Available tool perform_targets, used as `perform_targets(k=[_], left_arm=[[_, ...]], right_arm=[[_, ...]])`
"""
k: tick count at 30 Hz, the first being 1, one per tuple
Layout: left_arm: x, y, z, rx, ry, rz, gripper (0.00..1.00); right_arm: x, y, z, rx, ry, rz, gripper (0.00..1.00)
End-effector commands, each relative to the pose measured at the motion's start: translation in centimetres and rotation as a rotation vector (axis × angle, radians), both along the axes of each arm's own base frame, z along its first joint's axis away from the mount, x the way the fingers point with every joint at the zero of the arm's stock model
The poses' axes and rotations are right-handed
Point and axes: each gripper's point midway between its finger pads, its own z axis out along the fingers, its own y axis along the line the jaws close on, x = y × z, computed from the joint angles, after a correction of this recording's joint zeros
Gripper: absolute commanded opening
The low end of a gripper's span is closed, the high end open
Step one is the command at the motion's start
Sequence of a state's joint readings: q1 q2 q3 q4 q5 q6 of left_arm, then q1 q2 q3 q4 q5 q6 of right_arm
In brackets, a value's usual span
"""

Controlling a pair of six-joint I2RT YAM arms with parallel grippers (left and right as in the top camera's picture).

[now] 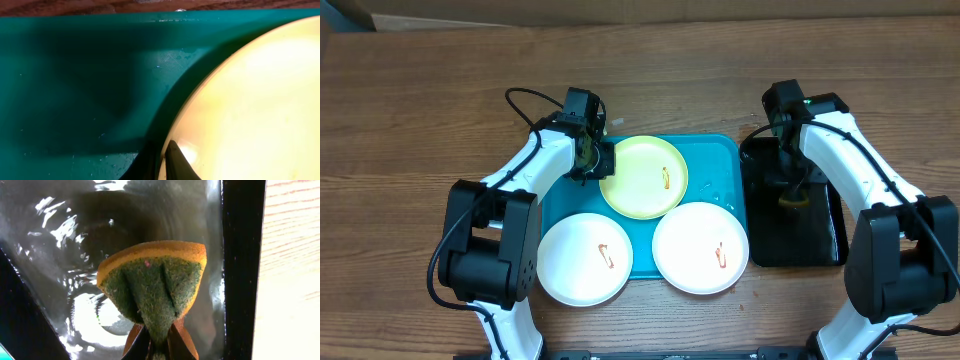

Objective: Clean dirty plates on tray and stack at the side
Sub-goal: 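Grasp the green sponge with the right gripper and lift it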

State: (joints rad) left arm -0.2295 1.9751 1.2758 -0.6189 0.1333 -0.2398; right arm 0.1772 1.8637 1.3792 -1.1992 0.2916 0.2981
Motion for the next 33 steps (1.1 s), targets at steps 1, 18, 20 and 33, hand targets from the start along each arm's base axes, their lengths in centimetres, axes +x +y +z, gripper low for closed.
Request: perform_targets(k=[1,18,20,33], left_arm=[[0.2,0.5,-0.4,0.030,-0.001,0.015,0.09],[0.2,0.5,-0.4,0.030,-0.002,0.016,0.10],[0.2,0.6,-0.4,0.030,-0.001,0.015,0.09],[0.2,0.5,-0.4,0.030,0.000,0.016,0.04]], right_arm=[[1.0,0.3,1.3,0.015,-0.052,0.017,0.04],[0.2,0.0,1.9,-0.040,-0.032,-0.005,0.04],[0.3,-0.2,1.9,-0.039,-0.055,-0.071,0.04],[0.7,0.3,3.8,-0.004,-0.053,-0.073,0.04]])
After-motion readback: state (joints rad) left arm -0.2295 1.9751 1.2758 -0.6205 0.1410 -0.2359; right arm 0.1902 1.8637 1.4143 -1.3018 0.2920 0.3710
